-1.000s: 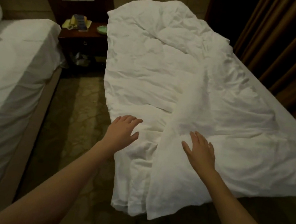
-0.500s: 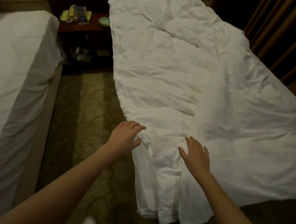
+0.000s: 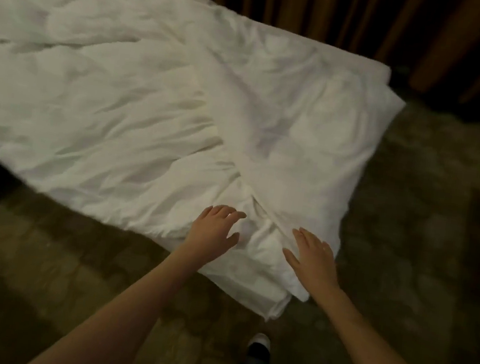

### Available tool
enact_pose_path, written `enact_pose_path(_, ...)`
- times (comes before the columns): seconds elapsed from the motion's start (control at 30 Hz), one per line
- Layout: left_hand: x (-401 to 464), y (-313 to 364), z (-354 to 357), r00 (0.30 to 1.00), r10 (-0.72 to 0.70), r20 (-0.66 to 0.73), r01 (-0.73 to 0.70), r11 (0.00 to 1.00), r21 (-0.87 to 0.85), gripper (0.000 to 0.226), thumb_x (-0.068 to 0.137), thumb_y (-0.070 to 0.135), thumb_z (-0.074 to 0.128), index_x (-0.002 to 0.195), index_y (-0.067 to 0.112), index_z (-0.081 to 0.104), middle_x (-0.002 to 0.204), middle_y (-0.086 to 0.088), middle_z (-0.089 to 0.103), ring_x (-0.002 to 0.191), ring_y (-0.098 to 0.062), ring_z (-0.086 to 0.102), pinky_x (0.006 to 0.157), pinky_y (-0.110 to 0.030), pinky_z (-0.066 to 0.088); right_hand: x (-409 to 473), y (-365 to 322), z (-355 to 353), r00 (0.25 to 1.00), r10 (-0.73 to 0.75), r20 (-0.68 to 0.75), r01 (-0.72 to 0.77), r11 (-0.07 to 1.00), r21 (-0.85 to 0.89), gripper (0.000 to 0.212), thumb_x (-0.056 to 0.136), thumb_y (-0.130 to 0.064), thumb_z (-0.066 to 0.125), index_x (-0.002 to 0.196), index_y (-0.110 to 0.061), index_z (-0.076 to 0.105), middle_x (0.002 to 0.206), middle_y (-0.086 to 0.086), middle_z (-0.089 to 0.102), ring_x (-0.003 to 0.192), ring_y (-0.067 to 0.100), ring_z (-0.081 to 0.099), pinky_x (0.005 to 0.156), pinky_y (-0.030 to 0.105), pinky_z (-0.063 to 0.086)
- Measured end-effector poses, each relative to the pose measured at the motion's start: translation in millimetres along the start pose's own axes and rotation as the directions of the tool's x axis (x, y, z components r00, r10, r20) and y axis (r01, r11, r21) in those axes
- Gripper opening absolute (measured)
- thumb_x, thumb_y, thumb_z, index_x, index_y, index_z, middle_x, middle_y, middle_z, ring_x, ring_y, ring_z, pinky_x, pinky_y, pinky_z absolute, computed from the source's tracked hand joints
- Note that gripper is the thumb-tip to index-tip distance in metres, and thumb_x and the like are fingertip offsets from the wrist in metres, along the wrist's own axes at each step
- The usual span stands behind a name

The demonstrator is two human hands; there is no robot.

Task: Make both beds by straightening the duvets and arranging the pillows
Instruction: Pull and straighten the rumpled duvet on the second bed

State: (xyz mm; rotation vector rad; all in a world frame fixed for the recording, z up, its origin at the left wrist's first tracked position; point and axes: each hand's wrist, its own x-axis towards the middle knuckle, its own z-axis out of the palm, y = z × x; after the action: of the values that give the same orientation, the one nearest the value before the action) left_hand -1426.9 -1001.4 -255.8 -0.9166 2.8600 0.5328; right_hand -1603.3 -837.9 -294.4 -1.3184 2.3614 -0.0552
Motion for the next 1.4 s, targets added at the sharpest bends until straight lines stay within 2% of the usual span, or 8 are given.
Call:
enact_pose_path(0.2, 49.9, 23.1, 48.4, 0.969, 0.217, 0.12, -0.218, 0.976, -0.005, 0.045, 0.095, 0.028, 0.052, 0.139, 0.024, 0.044, 0.141, 0.001, 0.047, 0.134, -0.019, 0.037, 0.11, -0.03, 0.023, -25.5, 29.7, 49.3, 0.973, 0.23, 0.023, -0.231, 0.965, 0.126, 0.061, 0.098, -0.056, 0.028, 0.149, -0.024, 0.023, 0.157, -0.003, 0.022, 0.144, 0.014, 0.02, 0.118, 0.036, 0.013)
enact_pose_path(0.37, 93.3, 19.1, 96.4, 0.922, 0.356, 0.152, -0.36, 0.933, -0.001, 0.049, 0.092, 0.023, 0.056, 0.14, 0.025, 0.044, 0.143, 0.003, 0.045, 0.135, -0.018, 0.036, 0.113, -0.032, 0.022, -10.7, 34.9, 89.1, 0.956, 0.291, -0.032, -0.276, 0.931, 0.237, 0.059, 0.099, -0.051, 0.034, 0.15, -0.025, 0.02, 0.157, -0.006, 0.02, 0.145, 0.012, 0.016, 0.118, 0.034, 0.01)
enact_pose_path(0.47, 126.6, 5.9, 121.4, 0.858, 0.506, 0.092, -0.507, 0.862, -0.012, 0.053, 0.08, 0.015, 0.069, 0.13, 0.02, 0.055, 0.133, -0.003, 0.055, 0.124, -0.024, 0.05, 0.108, -0.041, 0.032, 15.1, 34.1, 108.5, 0.939, 0.319, -0.131, -0.264, 0.909, 0.323, 0.058, 0.097, -0.047, 0.043, 0.149, -0.027, 0.025, 0.156, -0.005, 0.024, 0.144, 0.013, 0.018, 0.118, 0.035, 0.012)
enact_pose_path(0.67, 179.9, -11.1, 151.4, 0.735, 0.675, -0.065, -0.67, 0.738, 0.083, 0.033, 0.078, 0.033, 0.051, 0.102, 0.019, 0.068, 0.102, -0.001, 0.068, 0.092, -0.025, 0.063, 0.084, -0.03, 0.037, 69.4, 29.2, 145.1, 0.738, 0.499, -0.455, -0.213, 0.812, 0.544, 0.045, 0.086, -0.024, 0.069, 0.129, -0.018, 0.057, 0.13, 0.006, 0.057, 0.119, 0.026, 0.05, 0.1, 0.031, 0.035)
enact_pose_path(0.87, 189.6, -8.5, 156.1, 0.714, 0.694, -0.094, -0.688, 0.72, 0.088, 0.031, 0.083, 0.032, 0.046, 0.085, 0.014, 0.07, 0.079, -0.006, 0.067, 0.07, -0.027, 0.065, 0.059, -0.031, 0.045, 86.9, 26.4, 165.2, 0.535, 0.613, -0.581, -0.23, 0.768, 0.598, 0.018, 0.086, -0.019, 0.063, 0.1, -0.012, 0.071, 0.098, 0.006, 0.068, 0.093, 0.028, 0.061, 0.086, 0.03, 0.038)
enact_pose_path(1.0, 181.0, -4.2, 142.0, 0.761, 0.649, -0.003, -0.649, 0.76, 0.029, 0.029, 0.094, 0.026, 0.048, 0.097, 0.005, 0.067, 0.091, -0.016, 0.068, 0.087, -0.033, 0.062, 0.073, -0.037, 0.044, 82.9, 19.8, 167.4, 0.534, 0.605, -0.591, -0.202, 0.77, 0.605, 0.04, 0.084, -0.032, 0.038, 0.09, -0.011, 0.071, 0.087, 0.007, 0.068, 0.084, 0.028, 0.061, 0.081, 0.02, 0.027)
enact_pose_path(1.13, 175.0, 2.9, 120.4, 0.822, 0.548, 0.153, -0.551, 0.834, -0.028, 0.022, 0.098, 0.018, 0.048, 0.105, 0.007, 0.065, 0.104, -0.015, 0.067, 0.099, -0.034, 0.059, 0.08, -0.035, 0.038, 70.7, 10.6, 162.9, 0.547, 0.555, -0.627, -0.138, 0.798, 0.586, 0.023, 0.085, -0.016, 0.05, 0.086, -0.01, 0.072, 0.08, 0.007, 0.067, 0.077, 0.028, 0.062, 0.075, 0.02, 0.025)
enact_pose_path(1.4, 131.0, 22.6, 85.3, 0.831, 0.502, 0.241, -0.484, 0.865, -0.133, 0.02, 0.096, 0.017, 0.052, 0.094, 0.008, 0.069, 0.083, -0.004, 0.06, 0.085, -0.023, 0.054, 0.073, -0.03, 0.034, 14.6, 14.4, 159.1, 0.474, 0.329, -0.817, -0.166, 0.944, 0.284, 0.016, 0.076, -0.015, 0.058, 0.084, -0.019, 0.072, 0.075, -0.002, 0.064, 0.075, 0.017, 0.056, 0.081, 0.029, 0.032)
